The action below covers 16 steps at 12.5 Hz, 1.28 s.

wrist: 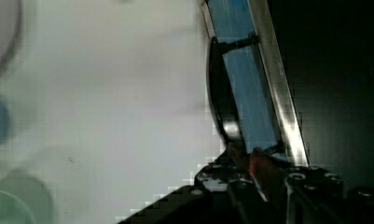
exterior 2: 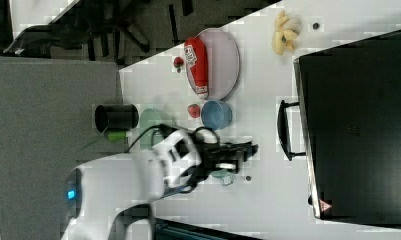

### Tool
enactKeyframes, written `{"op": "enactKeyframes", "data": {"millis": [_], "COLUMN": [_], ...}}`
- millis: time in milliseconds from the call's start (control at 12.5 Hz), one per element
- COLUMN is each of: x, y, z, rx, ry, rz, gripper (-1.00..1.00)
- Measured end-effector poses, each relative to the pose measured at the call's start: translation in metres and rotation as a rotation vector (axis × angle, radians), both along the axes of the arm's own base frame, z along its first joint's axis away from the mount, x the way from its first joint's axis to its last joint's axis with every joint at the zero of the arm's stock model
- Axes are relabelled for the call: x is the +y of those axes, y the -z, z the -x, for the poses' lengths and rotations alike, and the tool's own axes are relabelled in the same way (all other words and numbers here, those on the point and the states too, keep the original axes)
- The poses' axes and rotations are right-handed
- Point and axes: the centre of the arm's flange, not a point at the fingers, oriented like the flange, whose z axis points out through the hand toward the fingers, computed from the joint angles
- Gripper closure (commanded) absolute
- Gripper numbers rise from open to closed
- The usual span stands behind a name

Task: Flap open oven.

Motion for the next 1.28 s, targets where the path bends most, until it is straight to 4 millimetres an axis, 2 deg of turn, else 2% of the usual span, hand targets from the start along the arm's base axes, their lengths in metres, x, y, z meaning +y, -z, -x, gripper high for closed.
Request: {"op": "enactKeyframes", "data": {"millis": [240,640,1280], "x": [-0.018,-0.024,-0.032], "y": [0.038,0.098,0.117], "z": [-0.01,-0.018,-0.022], "rx": [-0.003,0.069,0.057], "ry": [-0.075,-0.144,-0.159], "rz": [0.041,0.052,0.082], "gripper": [0.65,0.65,0.65]}}
